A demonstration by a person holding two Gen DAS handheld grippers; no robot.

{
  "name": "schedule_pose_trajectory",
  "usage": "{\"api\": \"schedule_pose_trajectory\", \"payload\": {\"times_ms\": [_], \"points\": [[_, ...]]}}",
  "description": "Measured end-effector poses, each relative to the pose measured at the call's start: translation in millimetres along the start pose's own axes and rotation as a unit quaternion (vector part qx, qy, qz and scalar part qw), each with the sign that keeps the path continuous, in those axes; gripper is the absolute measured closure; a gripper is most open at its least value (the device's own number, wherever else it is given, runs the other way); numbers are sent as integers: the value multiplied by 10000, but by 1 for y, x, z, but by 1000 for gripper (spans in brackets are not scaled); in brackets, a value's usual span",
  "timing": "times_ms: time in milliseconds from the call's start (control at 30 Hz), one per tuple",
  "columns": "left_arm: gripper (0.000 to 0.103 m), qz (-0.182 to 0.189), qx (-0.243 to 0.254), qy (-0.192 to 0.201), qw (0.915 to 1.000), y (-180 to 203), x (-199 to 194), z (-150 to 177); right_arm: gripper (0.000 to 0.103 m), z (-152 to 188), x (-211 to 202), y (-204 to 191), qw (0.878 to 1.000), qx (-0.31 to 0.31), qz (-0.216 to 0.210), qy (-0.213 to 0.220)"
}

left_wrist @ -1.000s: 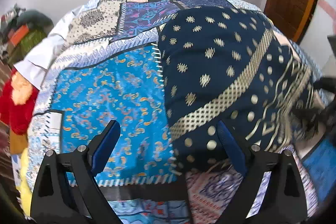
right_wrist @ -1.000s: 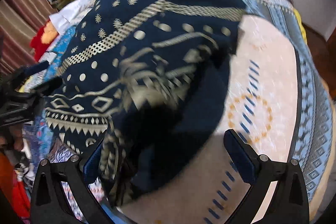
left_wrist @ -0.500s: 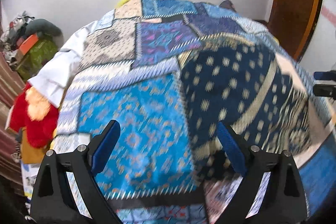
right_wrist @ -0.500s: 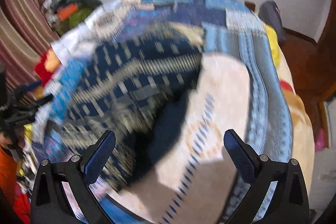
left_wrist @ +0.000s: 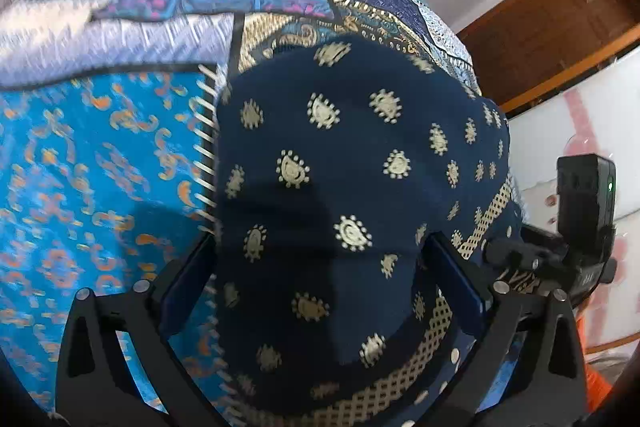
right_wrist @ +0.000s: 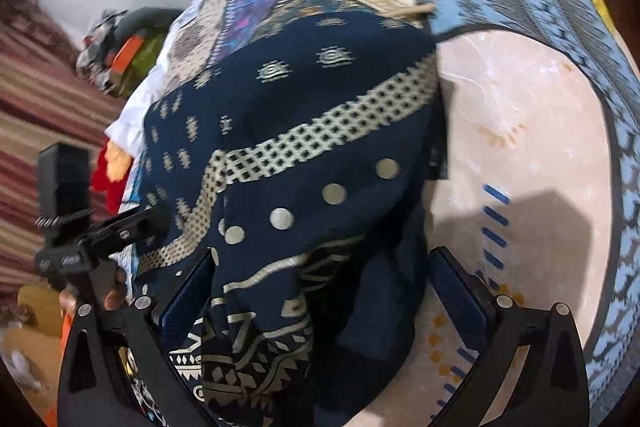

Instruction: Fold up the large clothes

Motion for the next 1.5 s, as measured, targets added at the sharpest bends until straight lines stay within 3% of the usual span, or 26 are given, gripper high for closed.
{"api": "schedule_pose_trajectory", "payload": {"times_ms": [200, 233, 367, 467, 567, 933, 1133, 1300, 1500], "points": [[0, 253, -240, 54, 9994, 2, 4, -1, 0, -1, 22, -22, 9995, -298, -45, 3], [3, 255, -239, 93, 9993, 3, 3, 0, 4, -1, 25, -27, 9994, -330, -101, 17], [22, 160, -280, 267, 9991, 3, -11, 4, 36, 3, 34, -47, 9987, -413, -291, -26], [30, 103, -104, 389, 9991, 6, -25, 4, 61, 3, 31, -53, 9981, -274, -556, -25], [34, 72, 0, 485, 9988, 13, -44, 6, 68, 3, 23, -65, 9973, -453, -566, 78], [37, -117, 264, 972, 9948, 21, -130, 7, 72, 12, -27, -127, 9927, -950, -644, 358], [37, -283, 197, 1206, 9921, 3, -178, 12, 72, 24, -40, -176, 9890, -1162, -827, 402], [37, -532, -6, 1253, 9907, -30, -201, 32, 72, 42, -25, -210, 9868, -1308, -927, 243], [37, -804, -397, 1115, 9897, -81, -198, 59, 72, 69, 23, -234, 9857, -1354, -974, -236]]}}
Point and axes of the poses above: each gripper's, at about its wrist camera, not at the fingertips, and x roughly the way its jaws point, y to its right, z to its underside, the point moved 10 cm from there along x, roughly the way its jaws point, and after that the axes turned 10 degrees about y, right-handed, at the moved point
